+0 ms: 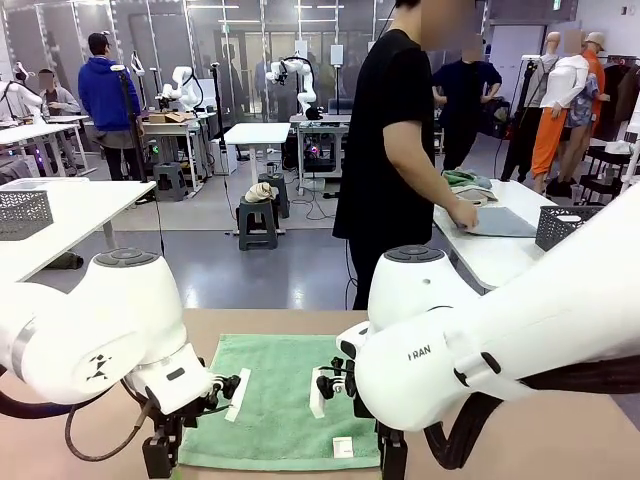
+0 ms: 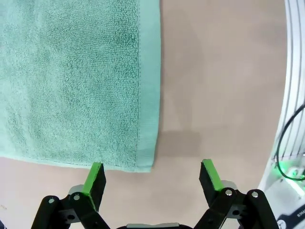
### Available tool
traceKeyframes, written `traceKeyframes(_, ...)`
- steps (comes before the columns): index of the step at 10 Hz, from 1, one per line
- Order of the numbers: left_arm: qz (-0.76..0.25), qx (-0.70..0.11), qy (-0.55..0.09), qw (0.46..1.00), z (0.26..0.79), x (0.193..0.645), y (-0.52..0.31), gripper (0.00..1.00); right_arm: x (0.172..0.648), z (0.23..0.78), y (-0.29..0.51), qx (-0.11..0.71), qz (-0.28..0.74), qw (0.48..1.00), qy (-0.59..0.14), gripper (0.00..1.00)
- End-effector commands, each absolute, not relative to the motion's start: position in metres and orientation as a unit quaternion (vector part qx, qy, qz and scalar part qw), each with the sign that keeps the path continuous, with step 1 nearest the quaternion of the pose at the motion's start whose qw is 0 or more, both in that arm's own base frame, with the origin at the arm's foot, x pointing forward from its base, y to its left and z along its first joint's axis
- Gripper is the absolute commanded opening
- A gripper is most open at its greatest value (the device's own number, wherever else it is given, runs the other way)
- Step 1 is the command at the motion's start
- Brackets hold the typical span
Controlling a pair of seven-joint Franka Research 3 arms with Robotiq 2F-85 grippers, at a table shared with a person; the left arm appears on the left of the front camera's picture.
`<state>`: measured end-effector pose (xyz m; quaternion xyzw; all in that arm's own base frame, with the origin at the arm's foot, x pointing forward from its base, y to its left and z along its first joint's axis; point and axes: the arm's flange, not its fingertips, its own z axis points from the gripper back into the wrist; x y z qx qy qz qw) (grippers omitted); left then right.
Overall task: Fold the towels and place them in the basket.
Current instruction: When a person lays out a Towel with hook on the table, fold it in half twice.
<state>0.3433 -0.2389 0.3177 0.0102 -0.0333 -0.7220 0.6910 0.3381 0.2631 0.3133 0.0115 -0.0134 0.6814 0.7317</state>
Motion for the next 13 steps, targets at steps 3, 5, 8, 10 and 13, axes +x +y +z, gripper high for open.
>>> traceKeyframes(3, -0.727, 0.01, -0.038, 0.686, 0.299, 0.336, -0.226, 1.0, 0.352, 0.305, 0.27, 0.005, 0.688, 0.725, -0.018, 1.0)
traceKeyframes(5, -0.727, 0.008, -0.038, 0.686, 0.293, 0.336, -0.224, 1.0, 0.356, 0.3, 0.272, 0.003, 0.688, 0.726, -0.011, 1.0)
traceKeyframes(8, -0.724, 0.002, -0.043, 0.688, 0.287, 0.336, -0.22, 1.0, 0.36, 0.294, 0.273, 0.009, 0.686, 0.727, -0.003, 1.0)
traceKeyframes(10, -0.723, 0.003, -0.045, 0.689, 0.286, 0.337, -0.219, 1.0, 0.361, 0.29, 0.272, 0.016, 0.686, 0.727, -0.004, 1.0)
traceKeyframes(13, -0.722, 0.002, -0.048, 0.69, 0.285, 0.338, -0.219, 1.0, 0.365, 0.286, 0.27, 0.021, 0.687, 0.726, -0.003, 1.0)
